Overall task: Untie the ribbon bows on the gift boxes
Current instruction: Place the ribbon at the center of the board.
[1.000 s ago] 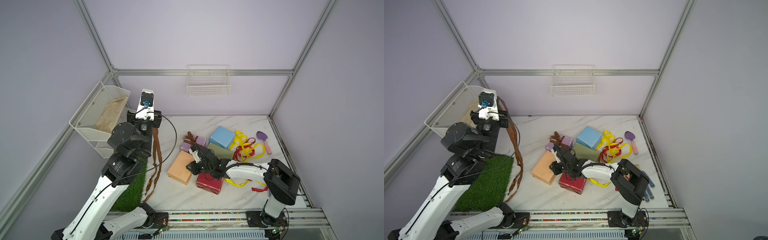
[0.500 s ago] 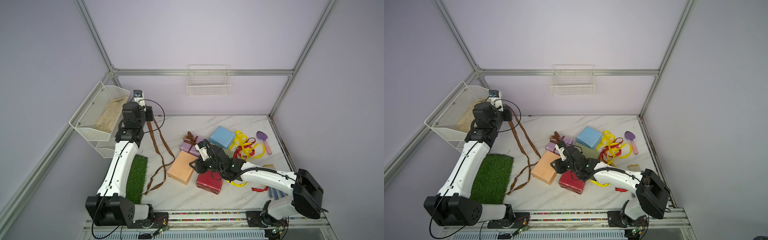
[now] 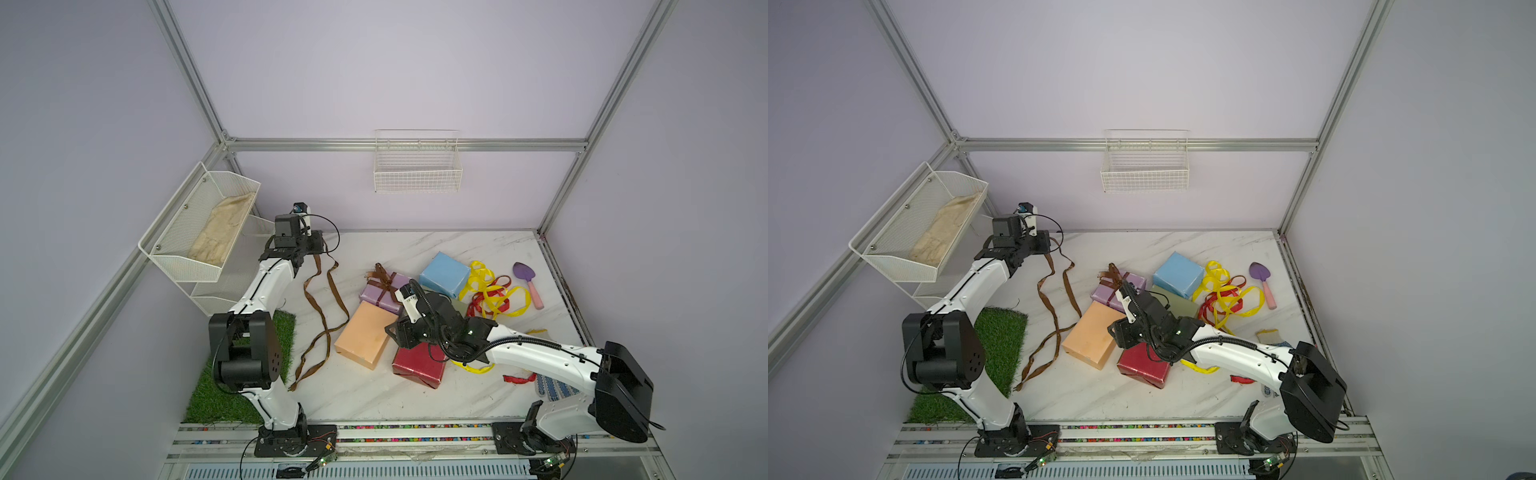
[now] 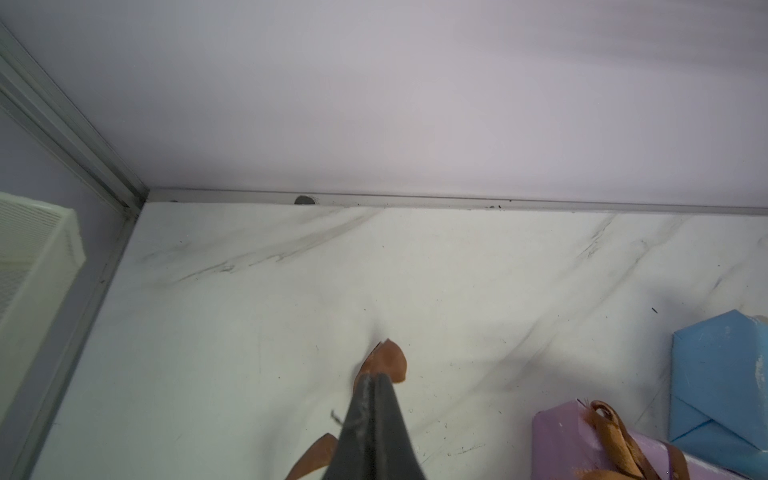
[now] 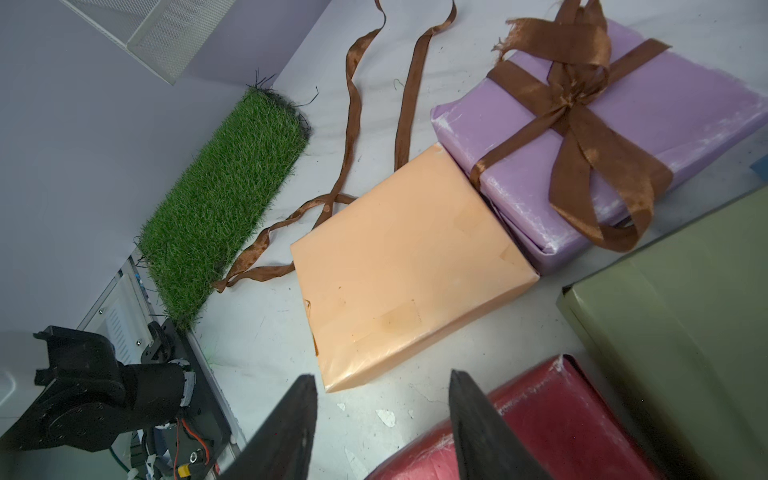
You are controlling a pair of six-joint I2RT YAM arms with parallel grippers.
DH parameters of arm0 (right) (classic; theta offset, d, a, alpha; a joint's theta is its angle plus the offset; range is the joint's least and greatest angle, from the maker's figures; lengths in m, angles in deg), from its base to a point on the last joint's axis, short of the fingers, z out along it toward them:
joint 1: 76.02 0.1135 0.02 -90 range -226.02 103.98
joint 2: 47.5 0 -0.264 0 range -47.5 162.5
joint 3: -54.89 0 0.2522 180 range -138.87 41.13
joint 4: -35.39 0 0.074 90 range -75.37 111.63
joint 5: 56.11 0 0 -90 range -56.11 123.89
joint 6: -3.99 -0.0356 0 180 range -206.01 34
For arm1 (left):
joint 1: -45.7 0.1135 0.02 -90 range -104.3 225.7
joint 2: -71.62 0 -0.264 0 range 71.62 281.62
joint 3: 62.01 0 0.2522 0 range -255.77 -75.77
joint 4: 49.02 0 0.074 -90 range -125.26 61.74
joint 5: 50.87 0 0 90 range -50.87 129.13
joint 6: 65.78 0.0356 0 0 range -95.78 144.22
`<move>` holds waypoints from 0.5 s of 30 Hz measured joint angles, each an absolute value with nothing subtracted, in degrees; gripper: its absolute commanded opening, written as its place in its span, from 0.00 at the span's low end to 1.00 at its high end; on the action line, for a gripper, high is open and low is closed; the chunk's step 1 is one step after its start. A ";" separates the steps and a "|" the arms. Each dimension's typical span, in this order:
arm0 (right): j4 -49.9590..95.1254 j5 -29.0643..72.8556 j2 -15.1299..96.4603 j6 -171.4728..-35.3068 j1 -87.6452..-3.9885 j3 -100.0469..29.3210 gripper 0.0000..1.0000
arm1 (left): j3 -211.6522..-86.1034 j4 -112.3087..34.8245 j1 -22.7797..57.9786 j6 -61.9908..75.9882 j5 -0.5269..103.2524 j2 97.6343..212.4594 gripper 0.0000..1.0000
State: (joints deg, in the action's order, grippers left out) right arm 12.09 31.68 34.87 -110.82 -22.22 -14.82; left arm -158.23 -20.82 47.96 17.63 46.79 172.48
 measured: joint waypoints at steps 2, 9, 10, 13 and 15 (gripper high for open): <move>11.41 31.94 34.98 -110.56 -22.28 -14.95 0.54 | -160.06 -19.29 47.96 17.45 48.32 175.54 0.01; 9.32 31.98 38.06 -109.08 -24.47 -18.75 0.51 | -164.44 -16.26 47.96 15.79 51.84 183.01 0.15; 9.08 31.96 38.26 -108.99 -25.13 -19.14 0.50 | -164.76 -16.21 47.96 15.55 52.06 183.60 0.18; 7.92 31.79 38.34 -108.73 -27.11 -19.91 0.49 | -165.66 -15.84 47.96 14.72 52.61 184.98 0.24; 6.78 31.41 38.61 -108.59 -28.64 -20.80 0.49 | -165.68 -15.64 47.96 14.35 53.07 185.33 0.30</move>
State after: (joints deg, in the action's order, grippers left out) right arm 6.78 31.41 38.61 -108.59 -28.64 -20.80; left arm -165.68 -15.64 47.96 14.35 53.07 185.33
